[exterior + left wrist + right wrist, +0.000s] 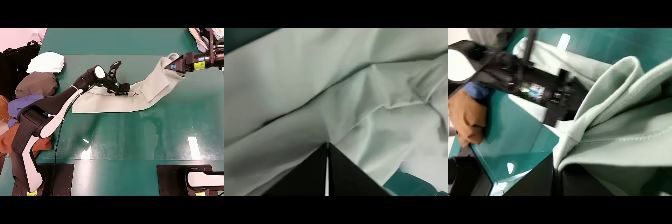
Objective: Fold the shirts.
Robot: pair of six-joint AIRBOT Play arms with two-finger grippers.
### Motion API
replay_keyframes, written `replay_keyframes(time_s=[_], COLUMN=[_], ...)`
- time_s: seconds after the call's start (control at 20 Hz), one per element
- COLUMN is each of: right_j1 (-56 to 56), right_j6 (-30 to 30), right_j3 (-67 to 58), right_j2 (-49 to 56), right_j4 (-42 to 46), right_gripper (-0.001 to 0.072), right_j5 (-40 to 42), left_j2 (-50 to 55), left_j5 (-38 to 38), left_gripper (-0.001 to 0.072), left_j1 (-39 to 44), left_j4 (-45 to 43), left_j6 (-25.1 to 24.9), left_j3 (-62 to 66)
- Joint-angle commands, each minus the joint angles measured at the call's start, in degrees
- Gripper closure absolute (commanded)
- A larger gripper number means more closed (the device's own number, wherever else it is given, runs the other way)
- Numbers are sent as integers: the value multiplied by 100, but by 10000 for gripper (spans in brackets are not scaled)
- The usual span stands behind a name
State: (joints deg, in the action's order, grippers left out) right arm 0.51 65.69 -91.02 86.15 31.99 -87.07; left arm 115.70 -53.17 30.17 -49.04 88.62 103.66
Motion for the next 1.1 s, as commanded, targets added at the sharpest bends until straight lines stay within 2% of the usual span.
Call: replay_keyframes(time_s=[0.0,0.35,0.6,0.75,0.9,0.95,1.05], right_j1=[570,1202,1856,2557,3438,3720,4234], right_j6=[50,-39,-190,-278,-278,-278,-280], right_j3=[-7,-7,-35,-787,-1832,-2107,-2590], right_j2=[-299,-409,-350,326,1458,1818,2476], right_j4=[-96,-92,-94,-50,-48,-44,-39], right_gripper=[701,701,701,700,695,676,449], right_j5=[323,647,1290,1401,1923,2094,2612], left_j2=[107,-240,-1237,-1808,-2229,-2323,-2474], left_j5=[-197,-1589,-2114,-2277,-2450,-2511,-2594], left_gripper=[684,684,683,683,683,683,683], left_j1=[52,-245,-1292,-1989,-2503,-2623,-2787], left_j4=[-247,-2048,-2579,-2581,-2579,-2579,-2579], left_j6=[-24,-52,-195,-210,-210,-212,-212], left_j3=[133,894,984,984,984,984,984])
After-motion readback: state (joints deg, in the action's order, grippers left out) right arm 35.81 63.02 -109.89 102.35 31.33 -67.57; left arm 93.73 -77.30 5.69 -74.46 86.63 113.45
